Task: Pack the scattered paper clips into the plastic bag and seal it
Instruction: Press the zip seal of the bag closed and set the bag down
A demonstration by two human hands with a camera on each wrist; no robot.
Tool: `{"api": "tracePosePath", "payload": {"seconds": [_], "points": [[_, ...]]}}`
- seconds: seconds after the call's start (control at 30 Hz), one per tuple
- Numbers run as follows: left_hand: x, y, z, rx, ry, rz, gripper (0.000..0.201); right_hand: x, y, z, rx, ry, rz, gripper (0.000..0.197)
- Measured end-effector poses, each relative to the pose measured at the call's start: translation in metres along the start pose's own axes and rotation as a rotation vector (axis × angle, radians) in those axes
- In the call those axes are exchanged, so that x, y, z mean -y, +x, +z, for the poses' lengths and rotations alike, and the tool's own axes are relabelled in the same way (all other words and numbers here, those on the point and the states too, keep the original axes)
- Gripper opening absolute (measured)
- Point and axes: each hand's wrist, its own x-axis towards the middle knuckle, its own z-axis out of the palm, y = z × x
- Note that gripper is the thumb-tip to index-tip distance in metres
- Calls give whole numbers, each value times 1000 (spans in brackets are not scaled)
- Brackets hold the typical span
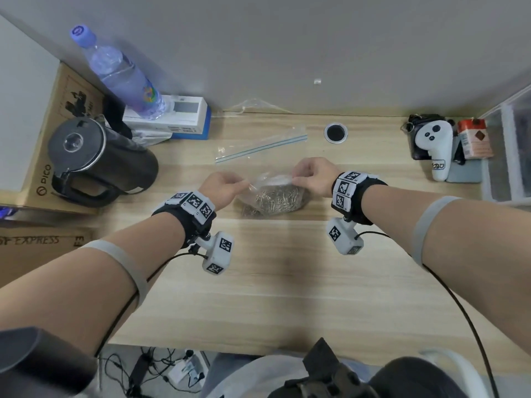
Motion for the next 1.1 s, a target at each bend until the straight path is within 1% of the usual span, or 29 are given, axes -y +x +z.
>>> {"api": "tracePosePath", "payload": {"seconds": [0.07, 0.1, 0.13, 0.2, 0.23, 0.27, 0.3, 0.33, 0.37, 0.43, 0.47, 0.53, 0.6, 0.67, 0.7, 0.73, 0.8, 0.87, 0.9, 0.93, 0.97, 1.0, 1.07, 1.1], "points": [[3, 6, 0, -37, -49, -18, 27, 2, 2, 0, -56, 121, 27, 5], [3, 10, 0, -57, -78, -26, 34, 4, 3, -1, -71, 152, 50, 8], [1, 13, 1, -66, -96, -32, 36, 6, 4, -2, -77, 148, 69, 14], [-7, 14, 2, -97, -93, -50, 24, 7, 7, -4, -86, 143, 103, 24], [-10, 15, 2, -119, -105, -61, 23, 9, 8, -6, -101, 166, 122, 27], [-13, 16, 3, -144, -130, -67, 36, 10, 9, -6, -120, 196, 132, 30], [-17, 17, 4, -174, -150, -77, 55, 11, 8, -8, -144, 225, 136, 34], [-21, 16, 6, -208, -167, -76, 65, 12, 6, -9, -169, 248, 128, 37], [-25, 15, 7, -255, -173, -62, 61, 13, 3, -10, -192, 265, 113, 38], [-32, 11, 11, -341, -175, -7, 38, 16, -4, -12, -215, 278, 50, 31], [-36, 8, 13, -375, -173, 37, 31, 18, -7, -12, -203, 286, 10, 27], [-45, 2, 16, -390, -162, 134, 20, 19, -11, -12, -180, 306, -55, 27], [-49, 0, 16, -352, -136, 205, 12, 21, -12, -13, -173, 301, -79, 37], [-50, -3, 14, -271, -82, 255, 9, 21, -15, -15, -142, 317, -54, 39], [-50, -4, 12, -226, -52, 272, 12, 19, -16, -17, -115, 334, -37, 40], [-48, -6, 10, -180, -20, 271, 23, 17, -17, -20, -92, 327, -27, 45], [-46, -9, 7, -94, 79, 253, 57, 14, -21, -25, -57, 196, -31, 62], [-46, -12, 8, -34, 240, 249, 88, 13, -23, -27, -24, 46, -43, 78], [-47, -13, 10, -19, 319, 254, 97, 13, -23, -26, -3, -11, -46, 85], [-48, -14, 13, -15, 397, 252, 102, 14, -23, -25, 18, -85, -40, 88], [-50, -15, 15, -19, 478, 246, 101, 15, -23, -24, 34, -183, -38, 86], [-53, -15, 17, -24, 551, 232, 96, 17, -23, -22, 43, -299, -30, 78], [-57, -15, 20, -32, 667, 206, 78, 19, -26, -19, 48, -486, -6, 61], [-59, -15, 22, -30, 707, 197, 68, 20, -27, -17, 44, -536, 10, 55]]}}
